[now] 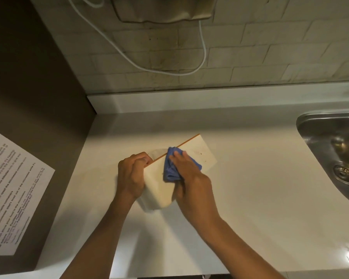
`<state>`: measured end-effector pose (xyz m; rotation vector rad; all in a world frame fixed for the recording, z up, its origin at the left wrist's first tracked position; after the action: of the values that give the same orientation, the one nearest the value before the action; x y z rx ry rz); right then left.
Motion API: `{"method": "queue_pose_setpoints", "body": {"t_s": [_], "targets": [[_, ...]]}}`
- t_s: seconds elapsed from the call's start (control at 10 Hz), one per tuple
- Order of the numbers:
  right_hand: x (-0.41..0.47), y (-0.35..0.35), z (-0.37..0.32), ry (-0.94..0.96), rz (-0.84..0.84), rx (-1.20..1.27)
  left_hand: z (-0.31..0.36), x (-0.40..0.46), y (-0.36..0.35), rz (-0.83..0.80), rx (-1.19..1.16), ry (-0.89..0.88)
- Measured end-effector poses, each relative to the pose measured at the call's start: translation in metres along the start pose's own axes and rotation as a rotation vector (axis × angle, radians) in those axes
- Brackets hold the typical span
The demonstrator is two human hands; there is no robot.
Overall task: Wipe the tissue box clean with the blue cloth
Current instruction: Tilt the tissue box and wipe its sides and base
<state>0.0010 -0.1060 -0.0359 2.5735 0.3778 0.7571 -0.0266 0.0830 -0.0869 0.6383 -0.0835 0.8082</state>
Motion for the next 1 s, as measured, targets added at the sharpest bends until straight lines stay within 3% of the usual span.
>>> {"method": "queue_pose_setpoints", "body": {"t_s": [0.1,0.2,0.3,0.4,0.5,0.6,0.7,0.8,1.0], "targets": [[-0.009,0.01,0.019,-0.105,0.03,-0.038,0.001,-0.001,0.001,0.017,-0.029,0.028],[-0.043,-0.001,0.001,-0.072,0.061,-0.018,0.0,0.0,0.0,0.02,-0.005,-0.034],[-0.037,-0.018,-0.01,0.167,0.082,-0.061,-0.002,0.0,0.001,0.002,0.029,-0.064],[-0.008,-0.008,-0.001,-0.18,0.202,0.146,-0.003,0.0,0.001,0.009,0.02,-0.076],[0.0,0.012,0.013,-0.277,0.137,0.241,0.0,-0.002,0.0,0.032,-0.016,-0.039],[-0.029,0.008,0.013,-0.206,0.219,0.006,-0.005,-0.002,0.001,0.03,0.011,-0.081],[-0.04,-0.016,0.005,0.224,0.15,-0.237,-0.007,-0.003,-0.002,0.016,-0.006,0.003],[-0.011,-0.012,0.009,-0.167,0.238,0.18,-0.007,-0.003,-0.003,0.015,-0.011,-0.015],[-0.001,0.002,0.038,-0.249,0.219,-0.076,-0.002,-0.002,-0.001,0.037,-0.054,-0.082]]}}
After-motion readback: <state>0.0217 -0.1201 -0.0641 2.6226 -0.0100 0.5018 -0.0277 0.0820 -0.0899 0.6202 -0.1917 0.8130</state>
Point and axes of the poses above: each hand's wrist, its own x-axis towards the middle knuckle, its own y-axis out of the back of the hand, z = x × y, the point moved 1 cm from there along x, towards the middle knuckle, and after that the axes turned 11 degrees about z, right-handed, at the moved point
